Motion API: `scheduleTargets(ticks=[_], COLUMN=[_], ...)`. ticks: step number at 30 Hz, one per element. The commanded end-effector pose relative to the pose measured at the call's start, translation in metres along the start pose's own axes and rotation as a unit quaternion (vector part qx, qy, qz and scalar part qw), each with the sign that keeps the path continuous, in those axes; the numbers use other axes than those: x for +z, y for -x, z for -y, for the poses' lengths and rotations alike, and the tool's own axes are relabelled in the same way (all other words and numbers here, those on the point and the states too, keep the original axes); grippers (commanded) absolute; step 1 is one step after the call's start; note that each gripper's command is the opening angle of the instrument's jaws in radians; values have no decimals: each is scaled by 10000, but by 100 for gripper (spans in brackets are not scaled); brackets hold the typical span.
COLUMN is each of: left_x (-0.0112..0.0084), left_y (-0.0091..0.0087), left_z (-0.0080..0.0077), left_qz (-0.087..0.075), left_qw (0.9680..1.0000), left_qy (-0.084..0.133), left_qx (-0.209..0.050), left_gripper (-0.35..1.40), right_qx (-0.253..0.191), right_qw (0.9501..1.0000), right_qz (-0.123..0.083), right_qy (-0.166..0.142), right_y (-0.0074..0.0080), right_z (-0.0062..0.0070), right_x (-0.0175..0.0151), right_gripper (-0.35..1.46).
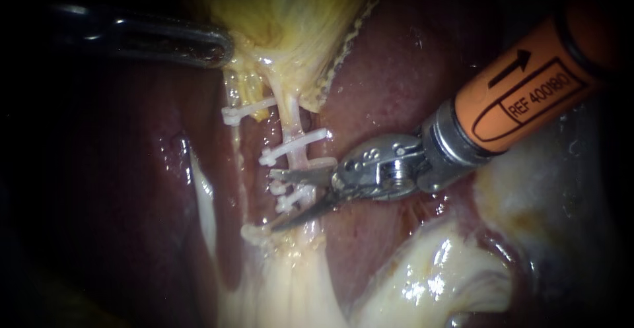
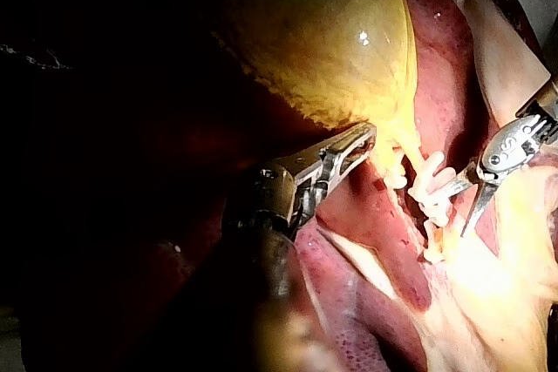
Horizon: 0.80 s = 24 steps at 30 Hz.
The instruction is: Go to the cutting position right tube
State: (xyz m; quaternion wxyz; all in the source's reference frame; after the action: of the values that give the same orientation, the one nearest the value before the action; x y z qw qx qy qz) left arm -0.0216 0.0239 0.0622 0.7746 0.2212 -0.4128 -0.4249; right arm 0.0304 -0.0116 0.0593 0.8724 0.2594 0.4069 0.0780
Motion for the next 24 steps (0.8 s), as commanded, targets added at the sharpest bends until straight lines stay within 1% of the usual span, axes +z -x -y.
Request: scheduleTargets(ticks=[1,5,9,13,15,18,24], left_x=[0,-1,-1,-2,-2,-2,-2], left_y=[0,0,0,0,0,0,0], left_z=[0,0,-1,-1,-1,-1,-1], left_qz=[-1,-1,-2,-3,-3,-3,-2], left_qw=[10000,10000,10000,10000,10000,10000,10000], left_qy=[0,-1,-3,-4,-4,-4,-3], left_qx=[1,0,1,0,0,0,-1], left_gripper=[-35,-35,-35,-35,-35,-35,-35], right_qx=[3,64,365,635,759,887,1393], right_qw=[10000,10000,9993,9979,9970,9959,9901], right_qz=[-1,-6,-3,-12,-16,-34,-67], right_qy=[-3,-25,-74,-125,-143,-159,-141], right_y=[0,0,1,4,4,4,8], right_z=[0,2,4,3,1,-5,-20], right_x=[-1,-10,-30,-50,-57,-62,-52], right_gripper=[140,140,138,135,132,132,132])
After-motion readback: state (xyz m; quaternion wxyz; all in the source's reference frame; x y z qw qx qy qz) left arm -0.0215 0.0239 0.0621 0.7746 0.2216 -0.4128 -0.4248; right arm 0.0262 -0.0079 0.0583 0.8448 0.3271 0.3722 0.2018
